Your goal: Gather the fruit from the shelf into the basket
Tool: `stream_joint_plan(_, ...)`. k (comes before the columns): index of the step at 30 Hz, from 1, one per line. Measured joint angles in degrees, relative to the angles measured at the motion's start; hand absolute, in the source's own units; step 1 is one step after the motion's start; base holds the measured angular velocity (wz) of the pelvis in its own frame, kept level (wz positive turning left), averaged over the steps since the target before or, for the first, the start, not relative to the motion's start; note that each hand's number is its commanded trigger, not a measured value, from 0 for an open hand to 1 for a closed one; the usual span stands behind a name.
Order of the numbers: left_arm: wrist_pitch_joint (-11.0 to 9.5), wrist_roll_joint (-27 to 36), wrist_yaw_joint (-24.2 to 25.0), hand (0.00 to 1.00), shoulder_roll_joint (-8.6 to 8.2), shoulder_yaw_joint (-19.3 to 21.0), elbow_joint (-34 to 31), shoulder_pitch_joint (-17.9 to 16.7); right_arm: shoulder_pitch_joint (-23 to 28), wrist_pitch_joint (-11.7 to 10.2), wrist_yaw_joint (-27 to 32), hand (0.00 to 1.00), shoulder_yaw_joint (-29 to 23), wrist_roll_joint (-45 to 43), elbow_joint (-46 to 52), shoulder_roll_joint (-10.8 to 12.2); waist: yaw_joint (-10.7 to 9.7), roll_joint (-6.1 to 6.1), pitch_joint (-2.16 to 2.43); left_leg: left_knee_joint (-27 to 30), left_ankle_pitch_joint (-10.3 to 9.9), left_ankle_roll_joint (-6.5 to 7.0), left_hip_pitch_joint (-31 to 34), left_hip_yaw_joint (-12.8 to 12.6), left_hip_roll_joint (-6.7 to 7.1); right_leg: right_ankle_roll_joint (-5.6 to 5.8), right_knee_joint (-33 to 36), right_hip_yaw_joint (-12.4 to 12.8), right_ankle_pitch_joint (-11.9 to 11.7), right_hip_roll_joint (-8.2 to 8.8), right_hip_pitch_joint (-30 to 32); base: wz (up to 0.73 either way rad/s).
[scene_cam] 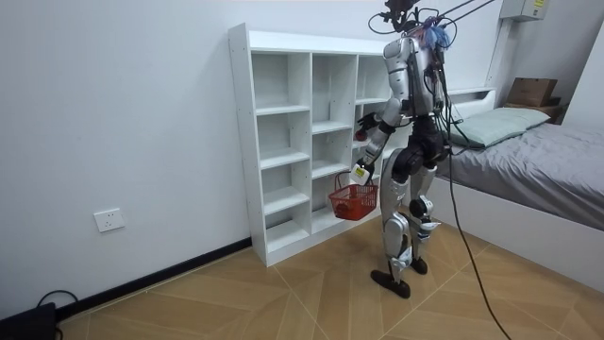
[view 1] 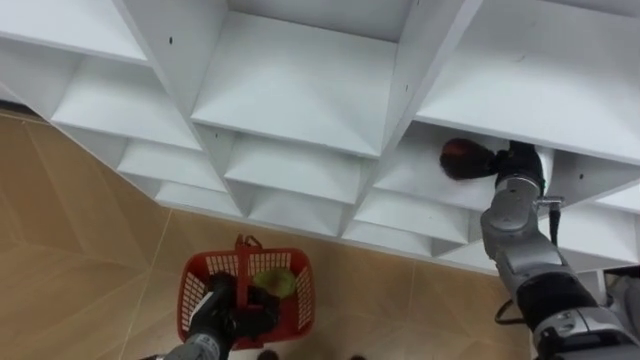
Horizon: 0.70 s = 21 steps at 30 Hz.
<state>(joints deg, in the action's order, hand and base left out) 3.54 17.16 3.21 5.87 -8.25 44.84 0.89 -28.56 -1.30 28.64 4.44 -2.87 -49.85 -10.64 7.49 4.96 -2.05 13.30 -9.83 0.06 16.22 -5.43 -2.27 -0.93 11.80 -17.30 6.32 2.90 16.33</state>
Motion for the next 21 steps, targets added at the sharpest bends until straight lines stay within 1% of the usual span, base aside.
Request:
stream_joint_plan(2, 0.0, -0.2, 0.1, 1.0, 0.06, -0.5, 0.0, 0.3, 0.0, 0.1, -0.8, 0.0, 0.0, 0.0, -1.4, -0.4, 0.9, 0.18, -0.11, 0.0, 0.0, 0.0, 0.1, 0.0, -0.01, 0.0, 0.0, 0.0, 0.0, 0.01, 0.0, 0.0)
stream_joint_plan(9, 0.0, -1.6, 0.2, 1.0, 0.07, -1.0, 0.0, 0.3, 0.0, 0.2, -2.0, 0.0, 1.1, 0.0, -2.0, -0.4, 1.5, 0.24, -0.18, 0.1, 0.0, 0.0, 0.3, 0.1, 0.01, 0.0, 0.0, 0.0, 0.0, 0.07, 0.2, 0.0)
stream_joint_plan(13, 0.0, -1.6, 0.3, 1.0, 0.04, -1.2, 0.0, 0.4, -0.2, 0.2, -2.2, 0.0, 1.1, -0.2, -4.4, -0.4, 2.2, 0.21, -0.23, 0.1, 0.0, 0.0, 0.3, 0.1, 0.02, 0.0, 0.0, 0.0, 0.0, 0.06, 0.2, 0.0)
stream_joint_plan(21, 0.0, -1.6, 0.3, 1.0, 0.14, -1.2, 0.0, 0.4, -0.2, 0.2, -2.2, 0.0, 1.1, -0.3, -4.6, -0.4, 2.4, 0.3, -0.36, 0.1, 0.0, 0.0, 0.4, 0.4, 0.04, 0.0, 0.0, -0.1, 0.0, 0.06, 0.2, 0.0)
